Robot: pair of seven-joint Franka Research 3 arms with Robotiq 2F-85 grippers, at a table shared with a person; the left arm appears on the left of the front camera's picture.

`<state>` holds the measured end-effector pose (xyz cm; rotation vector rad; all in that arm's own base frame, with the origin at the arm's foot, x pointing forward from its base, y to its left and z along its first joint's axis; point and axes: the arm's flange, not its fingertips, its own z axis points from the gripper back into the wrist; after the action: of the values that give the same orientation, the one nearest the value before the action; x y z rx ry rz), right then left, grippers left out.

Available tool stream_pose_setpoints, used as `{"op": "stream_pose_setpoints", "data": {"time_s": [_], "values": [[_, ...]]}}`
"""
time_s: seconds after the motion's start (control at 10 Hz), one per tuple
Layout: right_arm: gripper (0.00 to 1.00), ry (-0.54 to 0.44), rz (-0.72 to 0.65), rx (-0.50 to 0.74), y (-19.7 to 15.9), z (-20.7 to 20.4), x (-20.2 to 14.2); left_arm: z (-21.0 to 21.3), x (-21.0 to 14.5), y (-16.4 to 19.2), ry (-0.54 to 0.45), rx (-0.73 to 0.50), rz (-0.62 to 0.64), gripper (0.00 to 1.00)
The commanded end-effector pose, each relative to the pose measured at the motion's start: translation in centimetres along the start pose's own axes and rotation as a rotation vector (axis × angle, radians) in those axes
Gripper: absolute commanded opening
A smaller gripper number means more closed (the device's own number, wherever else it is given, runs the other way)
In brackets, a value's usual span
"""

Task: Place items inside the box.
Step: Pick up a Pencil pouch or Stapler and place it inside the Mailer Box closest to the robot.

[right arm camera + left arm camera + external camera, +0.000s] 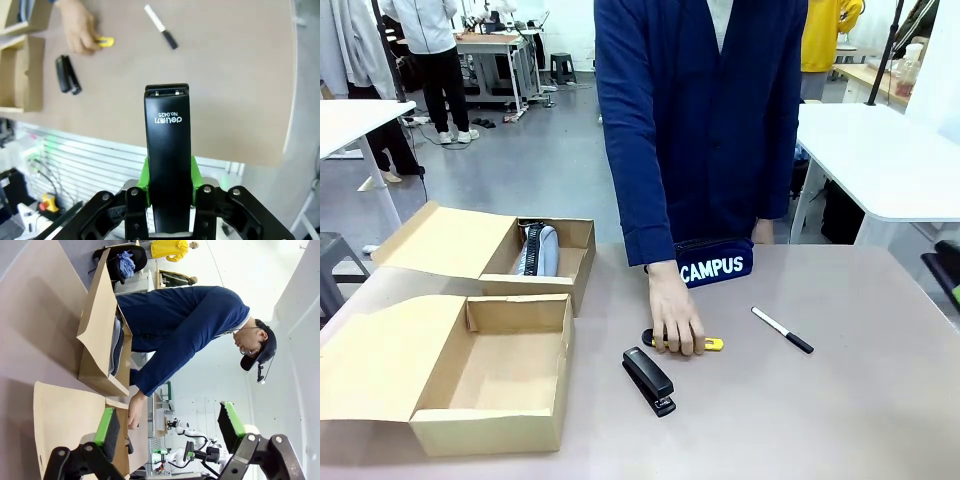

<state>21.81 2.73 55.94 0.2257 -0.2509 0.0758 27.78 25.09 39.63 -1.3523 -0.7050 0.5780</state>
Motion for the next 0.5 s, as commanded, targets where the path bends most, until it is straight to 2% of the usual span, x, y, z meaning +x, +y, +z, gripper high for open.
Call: {"op": "stream_pose_setpoints", "data": {"time_s": [0.0,0.2,0.3,0.4], "values": [[0.32,0.033,0.041,0.141,3.6,-4.2,3.4,-0.1,-0.2,-0.3,0.002,-0.014,-0.012,1.0],[0.32,0.035,0.106,0.13,10.4,-7.1,3.5,-0.1,-0.2,-0.3,0.002,-0.014,-0.012,1.0],[0.32,0.032,0.071,0.06,10.2,-7.9,4.2,-0.1,-0.2,-0.3,0.002,-0.014,-0.012,1.0],[0.32,0.037,0.009,0.038,8.2,-7.7,4.4,-0.1,-0.2,-0.3,0.002,-0.014,-0.012,1.0]]}}
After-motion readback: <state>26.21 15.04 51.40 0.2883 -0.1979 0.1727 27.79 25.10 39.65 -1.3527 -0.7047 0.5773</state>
